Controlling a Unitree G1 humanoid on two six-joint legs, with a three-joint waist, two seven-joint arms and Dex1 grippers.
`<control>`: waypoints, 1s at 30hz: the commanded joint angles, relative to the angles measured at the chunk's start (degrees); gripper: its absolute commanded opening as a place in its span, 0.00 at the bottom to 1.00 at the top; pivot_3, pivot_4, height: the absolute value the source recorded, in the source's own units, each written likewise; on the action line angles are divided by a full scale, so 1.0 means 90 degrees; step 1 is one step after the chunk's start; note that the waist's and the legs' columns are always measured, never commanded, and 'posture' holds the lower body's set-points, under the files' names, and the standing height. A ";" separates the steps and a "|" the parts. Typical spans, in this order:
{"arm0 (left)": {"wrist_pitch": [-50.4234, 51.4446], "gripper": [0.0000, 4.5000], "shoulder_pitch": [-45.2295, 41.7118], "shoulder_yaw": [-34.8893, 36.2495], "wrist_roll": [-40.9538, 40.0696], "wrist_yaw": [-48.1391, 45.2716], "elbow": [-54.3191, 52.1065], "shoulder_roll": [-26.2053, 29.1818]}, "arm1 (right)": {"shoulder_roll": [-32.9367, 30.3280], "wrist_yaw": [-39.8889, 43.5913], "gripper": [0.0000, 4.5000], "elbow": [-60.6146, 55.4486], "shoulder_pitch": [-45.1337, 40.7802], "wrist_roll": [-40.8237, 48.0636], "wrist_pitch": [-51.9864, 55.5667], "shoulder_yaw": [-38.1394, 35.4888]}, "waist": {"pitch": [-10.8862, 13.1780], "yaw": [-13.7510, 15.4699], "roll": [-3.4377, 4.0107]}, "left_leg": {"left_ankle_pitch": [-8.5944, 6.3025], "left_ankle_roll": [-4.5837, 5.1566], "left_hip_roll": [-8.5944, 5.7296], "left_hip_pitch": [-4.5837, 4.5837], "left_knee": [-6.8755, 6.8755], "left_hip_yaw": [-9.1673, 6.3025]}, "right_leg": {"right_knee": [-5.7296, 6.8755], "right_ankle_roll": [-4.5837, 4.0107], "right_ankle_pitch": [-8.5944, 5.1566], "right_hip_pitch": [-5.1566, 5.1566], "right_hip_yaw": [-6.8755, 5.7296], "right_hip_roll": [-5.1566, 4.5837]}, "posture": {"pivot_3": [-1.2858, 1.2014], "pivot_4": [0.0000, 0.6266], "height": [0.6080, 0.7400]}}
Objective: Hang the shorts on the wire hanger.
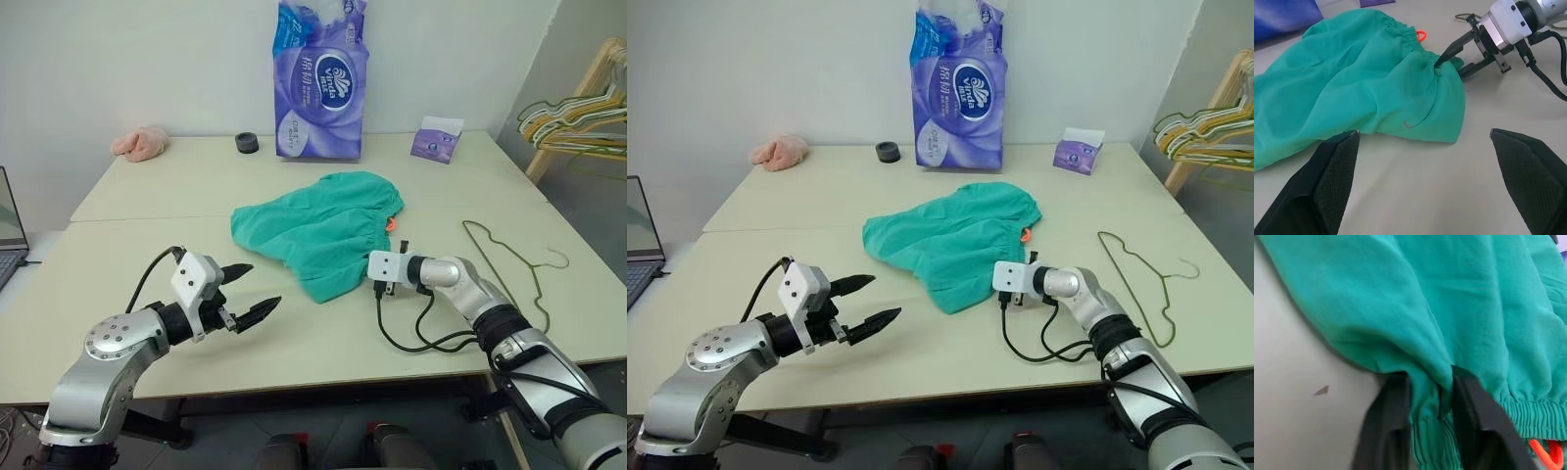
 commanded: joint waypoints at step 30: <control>-0.2724 1.00 -0.1821 -0.1671 0.3031 0.2703 0.2589 -0.2407 | 0.0264 0.1097 0.01 -0.3682 -0.1336 0.2198 0.4481 -0.1325 | 0.0000 -0.0054 0.0001 | -0.0007 -0.0003 0.0001 0.0000 0.0005 -0.0005 | 0.0017 0.0001 0.0000 -0.0006 -0.0010 -0.0006 | 0.47 0.08 1.00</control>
